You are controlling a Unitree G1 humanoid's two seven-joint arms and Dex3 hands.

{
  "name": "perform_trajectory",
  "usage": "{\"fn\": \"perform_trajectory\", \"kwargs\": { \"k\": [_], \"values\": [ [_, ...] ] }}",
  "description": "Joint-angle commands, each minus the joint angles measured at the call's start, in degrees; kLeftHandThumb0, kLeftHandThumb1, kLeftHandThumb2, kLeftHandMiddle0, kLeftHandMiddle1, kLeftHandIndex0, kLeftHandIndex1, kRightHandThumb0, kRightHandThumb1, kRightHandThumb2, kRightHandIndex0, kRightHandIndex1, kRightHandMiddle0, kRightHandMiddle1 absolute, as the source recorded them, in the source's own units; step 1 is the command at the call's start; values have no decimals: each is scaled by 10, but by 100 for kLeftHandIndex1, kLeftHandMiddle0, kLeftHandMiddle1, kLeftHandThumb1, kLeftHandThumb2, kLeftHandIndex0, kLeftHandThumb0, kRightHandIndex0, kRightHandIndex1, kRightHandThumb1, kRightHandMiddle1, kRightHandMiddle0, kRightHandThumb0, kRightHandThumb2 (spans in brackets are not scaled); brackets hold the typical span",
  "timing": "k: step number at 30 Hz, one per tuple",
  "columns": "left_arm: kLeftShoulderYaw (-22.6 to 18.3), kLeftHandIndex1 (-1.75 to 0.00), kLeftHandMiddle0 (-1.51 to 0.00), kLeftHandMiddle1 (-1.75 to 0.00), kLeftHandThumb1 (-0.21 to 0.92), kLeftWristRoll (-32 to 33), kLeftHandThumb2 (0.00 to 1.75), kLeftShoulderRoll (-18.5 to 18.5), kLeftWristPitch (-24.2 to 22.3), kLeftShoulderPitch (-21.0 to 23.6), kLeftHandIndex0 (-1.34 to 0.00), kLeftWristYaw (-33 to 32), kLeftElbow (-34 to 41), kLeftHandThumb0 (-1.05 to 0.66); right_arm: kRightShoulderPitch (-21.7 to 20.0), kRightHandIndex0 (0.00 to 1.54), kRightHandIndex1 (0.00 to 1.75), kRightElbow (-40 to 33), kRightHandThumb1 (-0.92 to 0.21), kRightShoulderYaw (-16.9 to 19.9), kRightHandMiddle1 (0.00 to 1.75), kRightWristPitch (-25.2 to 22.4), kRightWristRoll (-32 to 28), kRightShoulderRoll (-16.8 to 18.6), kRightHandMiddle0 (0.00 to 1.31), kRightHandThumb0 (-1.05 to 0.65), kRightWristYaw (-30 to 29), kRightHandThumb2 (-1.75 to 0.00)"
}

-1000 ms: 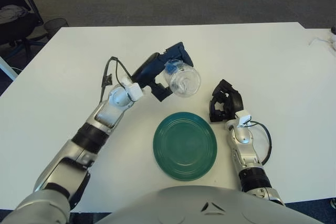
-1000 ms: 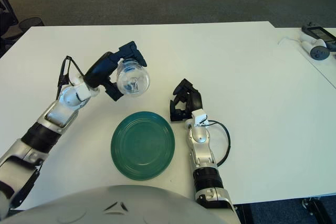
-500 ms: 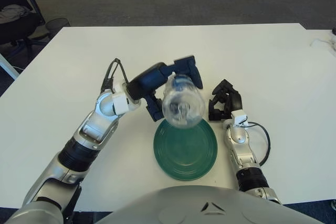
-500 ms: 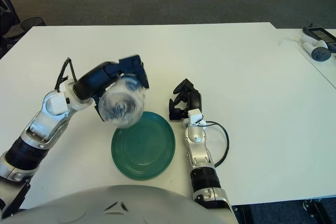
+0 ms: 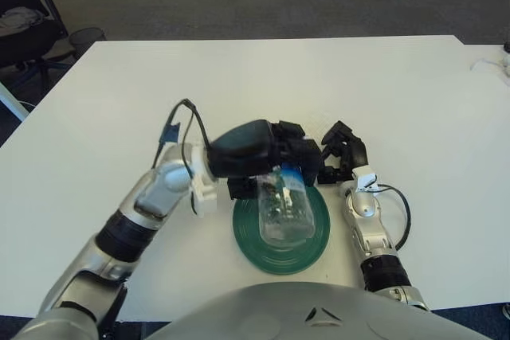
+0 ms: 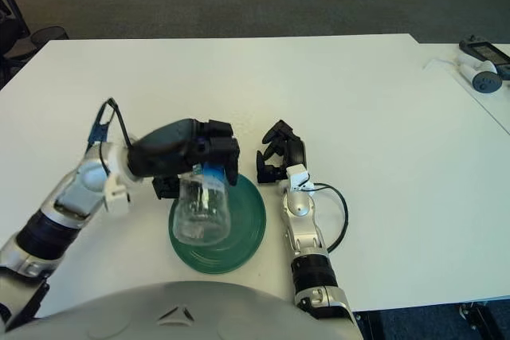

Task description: Put the bottle into the plate.

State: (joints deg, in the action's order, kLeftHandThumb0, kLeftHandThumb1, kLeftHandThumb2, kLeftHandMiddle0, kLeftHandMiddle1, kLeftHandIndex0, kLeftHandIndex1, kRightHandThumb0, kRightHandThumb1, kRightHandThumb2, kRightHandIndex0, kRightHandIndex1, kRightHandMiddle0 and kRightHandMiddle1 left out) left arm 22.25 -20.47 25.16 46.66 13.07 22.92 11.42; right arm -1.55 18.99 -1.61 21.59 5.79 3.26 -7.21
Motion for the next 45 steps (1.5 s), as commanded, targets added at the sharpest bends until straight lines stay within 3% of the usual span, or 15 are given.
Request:
{"fn": "perform_trajectory", "kwargs": {
  "k": [1, 18, 25, 28, 32, 39, 43, 45],
  "values": [
    [-12, -175, -92, -169, -8, -128, 175, 1, 78, -8, -68, -60, -45, 0, 26, 91, 164, 45, 4, 8, 175, -33, -23, 2, 66, 0, 16, -169],
    [-24, -175, -81, -173, 5, -270, 163, 17, 65, 3, -59, -99, -24, -1, 23, 93, 161, 62, 6, 11, 175, -9, -18, 3, 67, 0, 13, -170],
    [-18, -175, -86, -175, -2, -300, 171, 21, 70, 11, -64, -119, -28, -1, 25, 93, 162, 61, 7, 13, 175, -9, -16, 4, 68, 0, 10, -171],
    [-17, -175, -114, -175, 21, -320, 144, 19, 78, 15, -62, -146, -36, -32, 27, 93, 163, 57, 7, 12, 175, -13, -15, 6, 68, 0, 8, -171],
    [-19, -175, -125, -175, 31, -359, 133, 17, 89, 16, -60, -201, -46, -44, 28, 92, 165, 54, 6, 13, 175, -19, -13, 8, 68, 0, 4, -172],
    [-23, -175, -127, -175, 34, -394, 128, 27, 101, 11, -59, -275, -46, -47, 28, 92, 164, 54, 6, 12, 175, -21, -9, 8, 67, 0, 1, -171],
    [-24, -175, -120, -175, 38, -385, 125, 31, 112, 17, -57, -298, -37, -46, 31, 93, 162, 48, 6, 11, 175, -23, -8, 9, 67, 0, -1, -171],
    [-25, -175, -105, -175, 39, -370, 123, 32, 120, 23, -55, -302, -33, -45, 33, 91, 165, 45, 5, 11, 175, -25, -7, 9, 67, 0, -3, -170]
  ]
}}
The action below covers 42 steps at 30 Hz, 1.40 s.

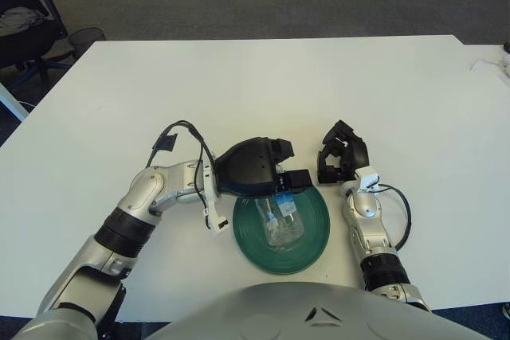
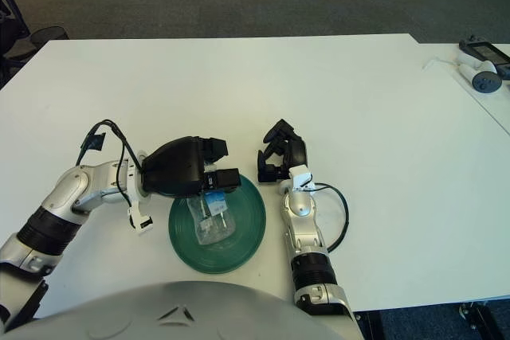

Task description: Put the bottle into the plate.

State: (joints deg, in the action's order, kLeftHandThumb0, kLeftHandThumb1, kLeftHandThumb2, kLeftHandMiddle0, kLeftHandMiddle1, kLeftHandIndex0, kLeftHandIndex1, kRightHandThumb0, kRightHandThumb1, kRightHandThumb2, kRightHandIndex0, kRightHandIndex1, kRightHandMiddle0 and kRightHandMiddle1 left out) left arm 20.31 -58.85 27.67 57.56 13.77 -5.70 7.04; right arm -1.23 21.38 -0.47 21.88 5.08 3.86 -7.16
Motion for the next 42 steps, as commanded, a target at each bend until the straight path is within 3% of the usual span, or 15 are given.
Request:
{"fn": "perform_trajectory", "kwargs": {
  "k": [1, 3, 4, 6, 7, 12, 15, 17, 27, 34, 42],
  "values": [
    [-5, -175, -95, -175, 43, 14, 117, 6, 14, 17, -52, -21, 8, -44, 30, 90, 166, 20, 5, -1, 175, -29, 1, 3, 67, 0, -4, -170],
    [6, -175, -78, -175, 50, -12, 109, 2, 24, 16, -47, -49, -11, -43, 30, 89, 167, 20, 4, -1, 175, -33, 4, 4, 66, 0, -9, -170],
    [20, -175, -62, -175, 57, -47, 100, -2, 22, 22, -43, -78, -31, -42, 28, 89, 168, 24, 4, -1, 175, -36, 8, 5, 66, 0, -17, -170],
    [25, -155, -32, -138, 74, -75, 90, 5, 27, 37, -22, -104, -43, -62, 23, 88, 170, 35, 4, 1, 175, -35, 17, 7, 66, 0, -34, -171],
    [22, -124, -20, -110, 80, -76, 91, 13, 31, 44, -14, -109, -40, -73, 21, 87, 171, 40, 3, 2, 175, -33, 21, 8, 66, 0, -43, -170],
    [19, -61, -4, -56, 90, -87, 93, 36, 42, 74, -2, -129, -47, -92, 11, 85, 173, 55, 2, -3, 175, -28, 41, 5, 66, 0, -68, -170],
    [26, -33, -1, -33, 91, -108, 91, 40, 32, 76, -1, -143, -40, -100, 5, 85, 172, 65, 2, -5, 175, -17, 42, 0, 65, 0, -67, -169],
    [30, -24, -1, -26, 92, -116, 90, 43, 26, 79, 0, -152, -39, -102, 3, 85, 172, 70, 2, -5, 175, -8, 41, -2, 65, 0, -66, -169],
    [35, -3, 0, -4, 92, -143, 90, 65, -6, 75, 0, -173, -11, -105, 5, 86, 174, 67, 6, -8, 174, 16, 30, 2, 69, 0, -63, -174],
    [40, -1, 0, 0, 92, -136, 94, 67, -22, 79, -1, -170, -16, -105, 3, 87, 175, 69, 6, -9, 174, 30, 34, 2, 70, 0, -68, -175],
    [40, -2, 0, 0, 92, -127, 91, 69, -50, 66, -2, -164, -21, -105, 8, 85, 175, 51, 4, -26, 175, 26, 78, -11, 66, 0, -88, -172]
  ]
}}
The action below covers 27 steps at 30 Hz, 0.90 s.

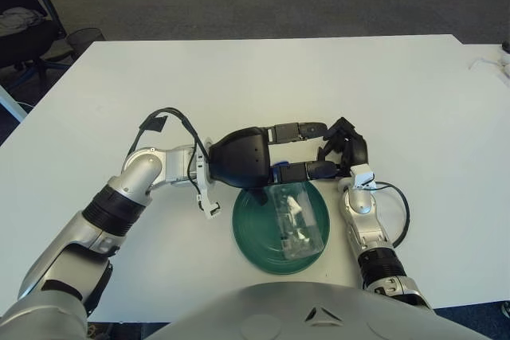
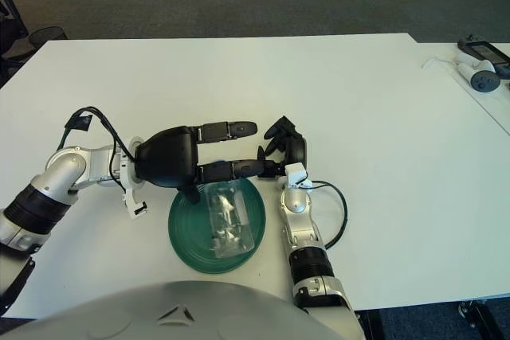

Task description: Put the bottle into the plate.

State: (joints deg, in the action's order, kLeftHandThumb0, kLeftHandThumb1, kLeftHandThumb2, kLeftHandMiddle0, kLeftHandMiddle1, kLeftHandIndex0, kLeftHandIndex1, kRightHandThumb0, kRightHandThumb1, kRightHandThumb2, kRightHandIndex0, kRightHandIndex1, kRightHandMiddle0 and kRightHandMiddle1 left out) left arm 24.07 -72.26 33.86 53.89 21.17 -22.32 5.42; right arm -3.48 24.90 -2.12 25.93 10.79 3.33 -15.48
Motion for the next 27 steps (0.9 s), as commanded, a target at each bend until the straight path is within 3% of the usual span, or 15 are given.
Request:
{"fn": "perform_trajectory", "kwargs": {
  "k": [1, 8, 16, 21, 27],
  "values": [
    [3, -3, 0, 0, 92, 16, 91, 6, -14, -9, -2, 5, -8, -105, 31, 85, 175, 13, 3, -12, 175, -17, 26, -9, 66, 0, -5, -172],
    [5, -7, 0, 0, 92, 66, 83, 7, -9, -8, 0, 24, -22, -105, 32, 88, 171, 6, 4, -25, 175, -15, 51, -26, 66, 0, -8, -172],
    [2, -13, 0, 0, 92, 93, 74, 6, -7, -9, 0, 37, -27, -105, 6, 93, 166, 97, 9, -18, 175, 12, 55, -24, 69, 0, -62, -174],
    [0, -15, 0, 0, 92, 101, 72, 7, -9, -8, 0, 42, -28, -105, 6, 93, 166, 89, 9, -14, 175, 14, 33, -18, 69, 0, -56, -175],
    [-11, -17, 0, 0, 92, 98, 73, 16, -14, -2, 0, 49, -20, -105, -9, 90, 170, 138, 7, -4, 175, 78, -23, -18, 69, -1, 2, -175]
  ]
}}
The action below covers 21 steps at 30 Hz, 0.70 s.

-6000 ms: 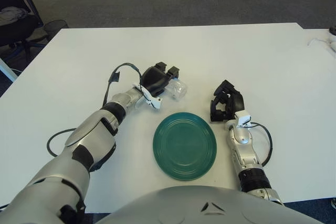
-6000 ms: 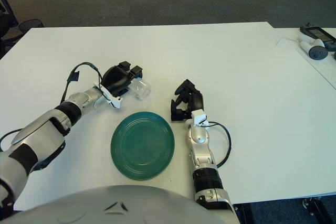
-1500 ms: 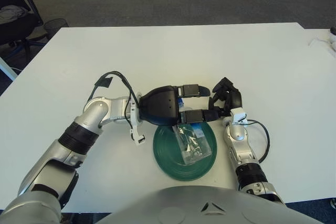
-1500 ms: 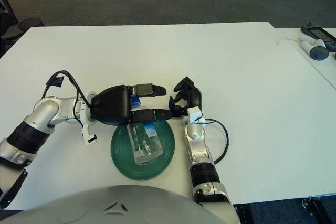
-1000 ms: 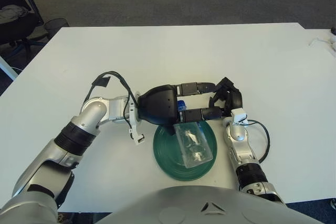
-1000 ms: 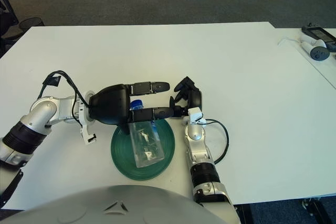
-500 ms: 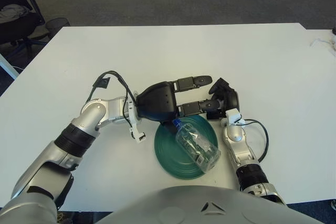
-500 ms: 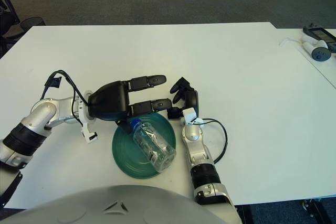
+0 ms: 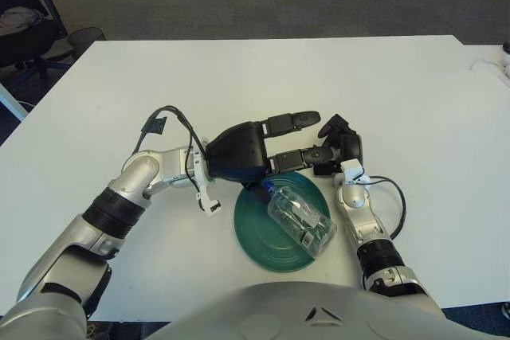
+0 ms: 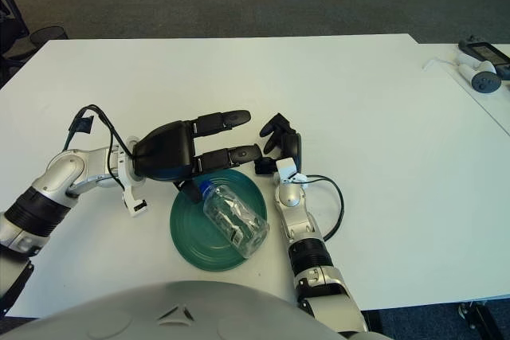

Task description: Put the bottle into the plate.

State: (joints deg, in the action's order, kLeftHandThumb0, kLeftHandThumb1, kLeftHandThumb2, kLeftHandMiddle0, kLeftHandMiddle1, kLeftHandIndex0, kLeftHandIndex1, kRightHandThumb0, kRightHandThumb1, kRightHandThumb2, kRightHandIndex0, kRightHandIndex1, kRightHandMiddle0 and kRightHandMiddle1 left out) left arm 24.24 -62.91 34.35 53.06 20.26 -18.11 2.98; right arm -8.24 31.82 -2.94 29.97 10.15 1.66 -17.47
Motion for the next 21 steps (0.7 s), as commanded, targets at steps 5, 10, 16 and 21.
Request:
{"fn": "perform_trajectory", "kwargs": {
  "k": [5, 10, 16, 21],
  "values": [
    [-32, -21, -4, -2, 92, 93, 76, 6, -26, 17, 0, 57, -15, -105, 45, 88, 174, 71, 7, 2, 174, 53, -14, -5, 69, -1, 27, -175],
    [-65, -65, -18, -10, 92, 343, 72, -31, -84, -12, 0, 115, -60, -94, 68, 93, 166, 31, 9, 6, 175, 3, -42, 6, 70, 0, 53, -175],
    [-135, -142, -19, -102, 85, 595, 66, -122, -129, -22, -10, 97, -122, -58, 80, 95, 163, 3, 10, 4, 175, -25, -53, 6, 70, 0, 77, -175],
    [-221, -156, -43, -162, 55, 693, 100, -193, -313, -39, -34, 32, -26, -12, 87, 95, 163, -18, 10, 6, 175, -54, -49, 7, 70, 0, 77, -174]
  ]
}}
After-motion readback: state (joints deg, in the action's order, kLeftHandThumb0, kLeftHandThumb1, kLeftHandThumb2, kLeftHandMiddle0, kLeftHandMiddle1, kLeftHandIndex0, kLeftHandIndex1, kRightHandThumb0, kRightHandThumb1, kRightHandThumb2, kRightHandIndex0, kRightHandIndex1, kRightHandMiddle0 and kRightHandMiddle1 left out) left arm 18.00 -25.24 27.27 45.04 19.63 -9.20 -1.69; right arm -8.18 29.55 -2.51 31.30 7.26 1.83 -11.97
